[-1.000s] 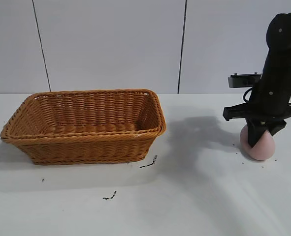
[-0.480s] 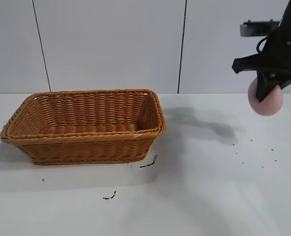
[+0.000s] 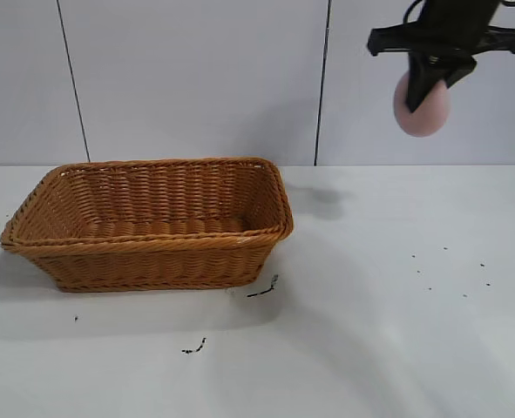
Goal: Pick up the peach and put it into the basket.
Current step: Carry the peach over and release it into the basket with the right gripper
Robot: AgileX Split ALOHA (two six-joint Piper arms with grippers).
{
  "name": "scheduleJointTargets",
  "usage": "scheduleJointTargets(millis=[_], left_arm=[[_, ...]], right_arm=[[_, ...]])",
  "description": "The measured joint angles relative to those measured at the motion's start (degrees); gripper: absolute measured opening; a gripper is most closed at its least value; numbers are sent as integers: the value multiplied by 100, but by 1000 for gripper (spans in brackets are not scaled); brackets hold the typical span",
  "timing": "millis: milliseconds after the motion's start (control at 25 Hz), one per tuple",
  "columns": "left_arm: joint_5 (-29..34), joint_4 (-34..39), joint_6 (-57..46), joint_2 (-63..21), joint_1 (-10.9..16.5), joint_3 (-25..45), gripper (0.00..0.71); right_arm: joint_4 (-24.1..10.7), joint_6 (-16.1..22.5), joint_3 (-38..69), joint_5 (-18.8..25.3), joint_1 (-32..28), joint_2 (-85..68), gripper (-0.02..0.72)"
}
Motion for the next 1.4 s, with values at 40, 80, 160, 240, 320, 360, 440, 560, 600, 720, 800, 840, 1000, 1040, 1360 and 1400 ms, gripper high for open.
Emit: scheduleJointTargets(millis=[40,80,160,240,320,360,440,560,600,720,800,840,1000,1040,1360,1400], left_arm=[[0,0,0,0,0,0,692],[0,0,0,0,0,0,692],[0,0,0,0,0,0,692],[0,0,0,0,0,0,692],[0,0,0,0,0,0,692],[0,0,0,0,0,0,692],[0,0,0,0,0,0,692],[0,0,0,0,0,0,692],[0,0,0,0,0,0,692],[0,0,0,0,0,0,692],[0,0,0,0,0,0,692],[0,0,0,0,0,0,692],[0,0,0,0,0,0,692],[0,0,0,0,0,0,692],[0,0,0,0,0,0,692],[0,0,0,0,0,0,692]], right_arm=[[12,0,-65,-31,141,23,26],[12,0,-111,-66,309,62,26],[19,0,-159,-148,601,144,26],[35,0,-166,-239,876,286,26],[56,0,-166,-252,1079,478,26],[60,0,-166,-300,1170,597,26],[60,0,-166,-443,1295,850,26],[65,0,-166,-785,1389,1199,26],[80,0,-166,-882,1390,1297,27],[79,67,-166,-1050,1390,1588,58],[79,81,-166,-1044,1390,1674,108],[79,81,-166,-1039,1390,1688,149],[73,81,-166,-1044,1390,1688,496],[52,81,-166,-1032,1390,1688,578],[15,81,-184,-911,1384,1253,689],[15,81,-184,-917,1363,1170,689]])
